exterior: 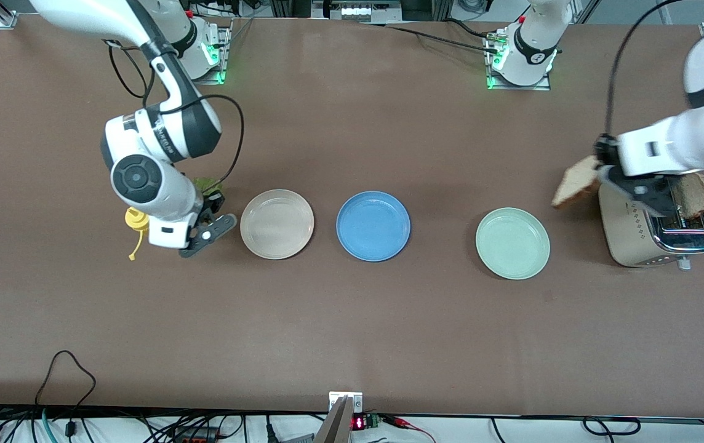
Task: Make sandwich in blue plate with both arms
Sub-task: 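Carry the bread slice with the left gripper over the blue plate, then release the bread onto the blue plate while the right gripper brings lettuce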
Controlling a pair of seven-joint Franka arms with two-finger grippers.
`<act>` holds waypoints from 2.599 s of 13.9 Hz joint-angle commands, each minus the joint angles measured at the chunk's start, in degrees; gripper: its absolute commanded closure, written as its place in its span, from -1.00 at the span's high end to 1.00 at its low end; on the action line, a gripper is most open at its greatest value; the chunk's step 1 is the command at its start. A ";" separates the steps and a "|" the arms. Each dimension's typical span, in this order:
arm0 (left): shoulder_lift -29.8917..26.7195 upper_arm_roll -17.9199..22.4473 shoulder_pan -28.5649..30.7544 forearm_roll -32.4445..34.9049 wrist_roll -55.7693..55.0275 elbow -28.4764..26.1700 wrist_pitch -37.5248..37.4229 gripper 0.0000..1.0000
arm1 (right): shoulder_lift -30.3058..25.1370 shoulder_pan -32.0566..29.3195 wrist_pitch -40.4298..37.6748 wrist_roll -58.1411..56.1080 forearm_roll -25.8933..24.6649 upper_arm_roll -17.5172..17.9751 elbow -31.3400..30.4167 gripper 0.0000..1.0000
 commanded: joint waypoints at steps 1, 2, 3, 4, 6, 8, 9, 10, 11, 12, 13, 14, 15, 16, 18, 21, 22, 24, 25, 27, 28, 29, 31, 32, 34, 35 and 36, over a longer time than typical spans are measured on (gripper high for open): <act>6.11 -1.94 -1.99 -8.71 -4.31 1.73 -1.15 -0.99 | -0.21 0.09 -1.06 -7.55 -0.17 0.90 0.94 -1.00; 8.22 -1.94 -2.08 -14.15 -5.72 1.73 -0.71 -0.99 | -0.03 0.09 -1.32 -9.14 -0.25 1.60 2.16 -1.00; 9.20 -1.94 -2.09 -18.20 -6.00 1.73 1.38 -0.99 | 0.14 0.18 -1.33 -10.55 -0.25 1.78 2.70 -1.00; 10.78 -1.94 -1.91 -22.59 -6.09 1.47 3.49 -0.99 | 0.23 0.79 -0.98 -10.83 -0.25 1.78 2.70 -1.00; 14.12 -1.85 -2.00 -31.91 -7.14 0.68 5.60 -0.99 | 0.23 1.41 -0.89 -10.92 -0.17 1.78 3.05 -1.00; 17.28 -1.94 -2.78 -36.94 -6.62 -0.11 10.77 -0.99 | 0.41 1.67 -0.98 -10.48 0.19 1.87 4.54 -1.00; 18.77 -2.02 -3.57 -39.31 -6.44 -1.16 13.94 -0.99 | 0.41 1.76 -0.71 -10.13 0.54 1.87 4.63 -1.00; 20.01 -2.03 -4.28 -41.69 -6.27 -1.95 17.45 -0.99 | 0.41 2.20 -0.54 -10.13 0.89 1.87 4.72 -1.00; 20.89 -2.03 -5.76 -43.02 -5.31 -2.74 21.31 -0.99 | 0.41 2.81 -0.36 -10.04 1.33 1.87 4.90 -1.00; 21.86 -2.03 -6.91 -44.60 -3.99 -3.27 23.87 -0.99 | 0.50 3.08 0.07 -9.95 1.42 1.87 5.16 -1.00; 23.08 -2.03 -7.79 -46.87 -2.41 -4.15 26.51 -0.99 | 0.50 3.43 0.60 -9.34 1.50 1.87 5.77 -1.00; 24.40 -2.03 -8.49 -48.64 0.73 -5.37 29.06 -0.99 | 0.58 3.69 0.61 -9.16 2.55 1.87 7.17 -1.00; 25.98 -2.03 -8.94 -51.26 4.25 -6.26 32.13 -0.99 | 0.93 4.31 0.69 -9.25 4.21 1.87 7.53 -1.00; 28.09 -2.03 -9.29 -53.73 7.50 -6.44 33.38 -0.99 | 1.46 5.18 0.78 -9.25 5.19 1.87 7.88 -1.00; 30.73 -2.03 -11.13 -56.12 11.82 -7.83 36.44 -0.99 | 2.95 6.50 1.75 -9.07 5.55 1.87 9.99 -1.00; 32.93 -1.85 -14.03 -64.45 20.07 -9.87 39.89 -0.99 | 4.89 8.44 5.25 -8.19 8.52 1.87 11.49 -1.00; 34.25 -1.85 -14.21 -65.69 21.93 -9.87 41.98 -0.99 | 5.15 8.97 7.00 -8.19 10.02 1.87 11.49 -1.00; 35.49 -1.85 -15.78 -65.97 22.30 -9.34 44.89 -1.00 | 5.33 9.76 8.77 -8.19 11.69 1.87 11.49 -1.00; 35.49 -1.85 -16.23 -66.06 22.30 -9.34 46.04 -1.00 | 5.51 10.20 9.65 -8.19 12.48 1.87 11.58 -1.00; 36.01 -1.67 -16.24 -65.97 22.39 -9.34 46.40 -1.00 | 5.86 10.46 11.58 -7.50 13.63 1.87 11.93 -1.00; 36.19 -1.59 -16.24 -65.97 22.39 -9.25 46.40 -1.00 | 6.29 10.73 12.72 -6.53 13.72 1.87 12.10 -1.00; 36.37 -1.50 -16.50 -65.97 22.39 -9.25 46.40 -1.00 | 6.47 11.42 14.21 -5.65 13.72 1.87 12.11 -1.00; 36.72 -1.24 -16.76 -65.71 22.47 -9.25 46.49 -0.99 | 7.35 12.74 17.64 -3.98 13.72 1.87 12.11 -1.00; 36.72 -1.23 -16.85 -65.71 22.39 -9.25 46.49 -0.98 | 8.05 13.45 19.57 -3.19 13.72 1.87 12.11 -1.00; 36.63 -0.62 -16.85 -64.92 22.38 -9.08 46.49 0.47 | 9.19 15.03 23.53 -1.78 13.72 1.87 12.19 -1.00; 36.20 0.16 -16.76 -64.04 23.17 -9.16 46.31 0.99 | 9.72 15.64 24.94 -1.78 13.72 1.95 12.28 -1.00; 35.41 0.35 -16.50 -61.51 23.53 -9.17 46.31 1.00 | 10.42 16.35 25.30 -1.78 13.72 1.87 13.59 -1.00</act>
